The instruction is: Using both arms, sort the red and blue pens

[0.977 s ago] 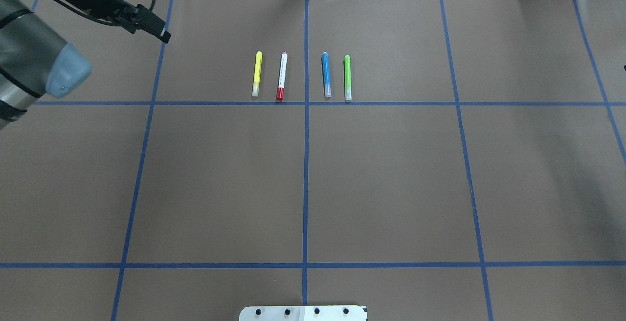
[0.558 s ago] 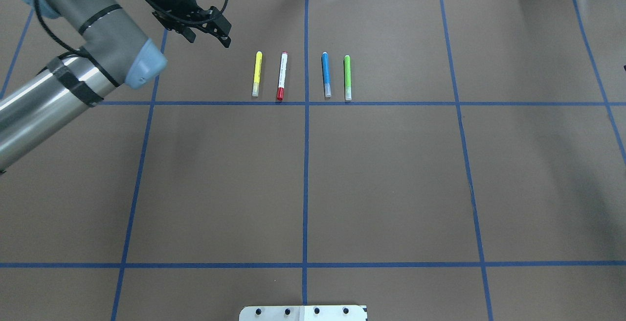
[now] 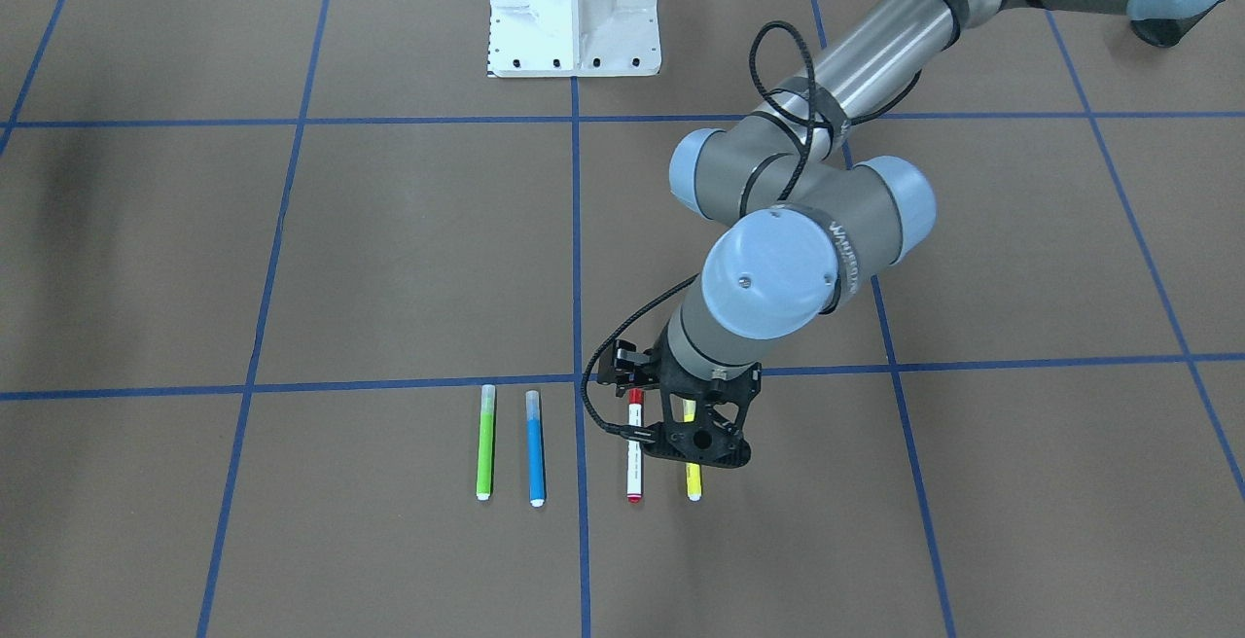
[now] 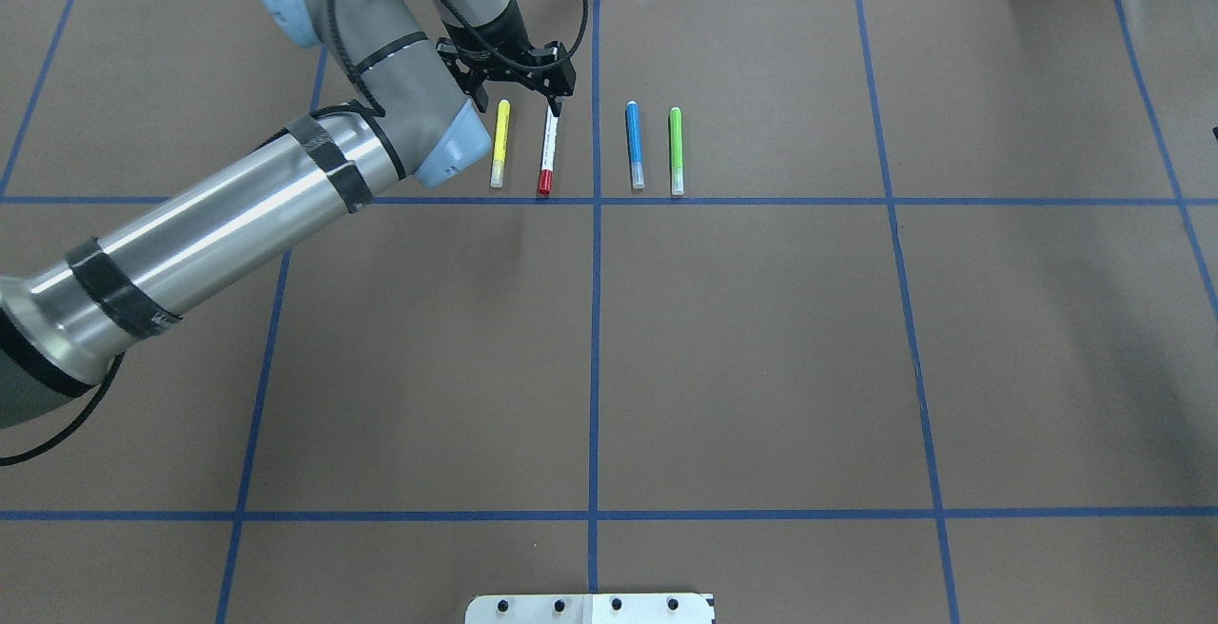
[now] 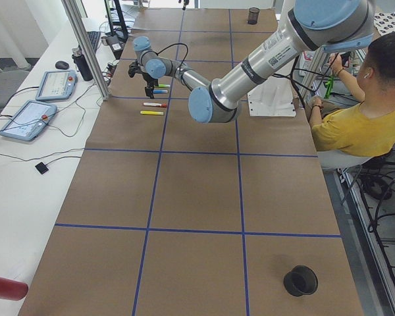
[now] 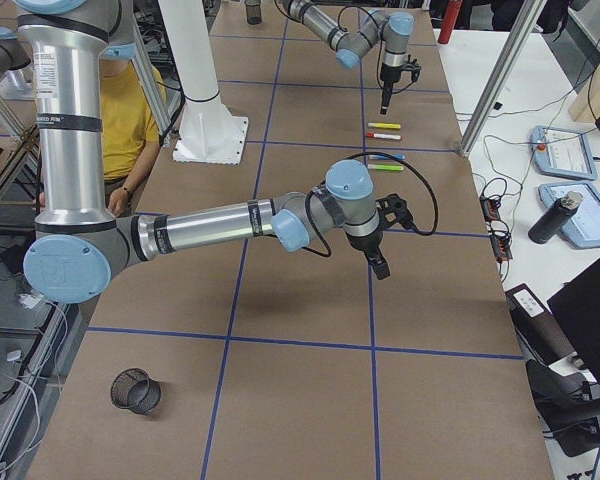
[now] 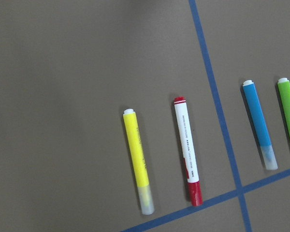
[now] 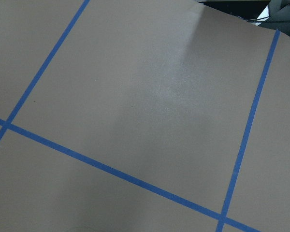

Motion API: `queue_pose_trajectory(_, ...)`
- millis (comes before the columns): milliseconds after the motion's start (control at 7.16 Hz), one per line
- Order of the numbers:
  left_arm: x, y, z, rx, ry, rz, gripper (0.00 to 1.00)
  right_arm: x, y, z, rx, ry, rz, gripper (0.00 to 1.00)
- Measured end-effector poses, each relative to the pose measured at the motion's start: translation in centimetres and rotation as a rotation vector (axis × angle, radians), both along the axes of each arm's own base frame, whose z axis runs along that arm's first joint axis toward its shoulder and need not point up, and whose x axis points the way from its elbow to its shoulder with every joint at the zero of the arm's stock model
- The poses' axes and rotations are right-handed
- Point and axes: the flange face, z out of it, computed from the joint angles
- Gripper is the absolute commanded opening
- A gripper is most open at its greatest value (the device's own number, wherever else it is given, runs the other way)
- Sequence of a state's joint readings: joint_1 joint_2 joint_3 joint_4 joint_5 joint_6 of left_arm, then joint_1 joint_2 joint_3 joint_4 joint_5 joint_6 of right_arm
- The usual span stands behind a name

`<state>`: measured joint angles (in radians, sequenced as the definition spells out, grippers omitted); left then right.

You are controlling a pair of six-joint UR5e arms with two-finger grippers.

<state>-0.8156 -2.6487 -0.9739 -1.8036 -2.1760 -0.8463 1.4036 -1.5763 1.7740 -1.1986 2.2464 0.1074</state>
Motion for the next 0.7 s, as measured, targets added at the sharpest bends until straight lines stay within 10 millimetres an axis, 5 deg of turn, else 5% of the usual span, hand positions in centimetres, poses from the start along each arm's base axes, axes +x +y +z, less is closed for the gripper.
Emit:
queue_pose_trajectory(279, 5.0, 1.5, 0.3, -0.032, -0.087, -0.022, 0.94, 0.0, 0.0, 0.0, 0.000, 0.000, 0.000, 1.00)
queue_pose_trajectory(698, 7.8, 3.2, 1.0, -0.034, -0.117, -0.018, 0.85, 0.0, 0.0, 0.1, -0.001, 0.001, 0.000, 1.00)
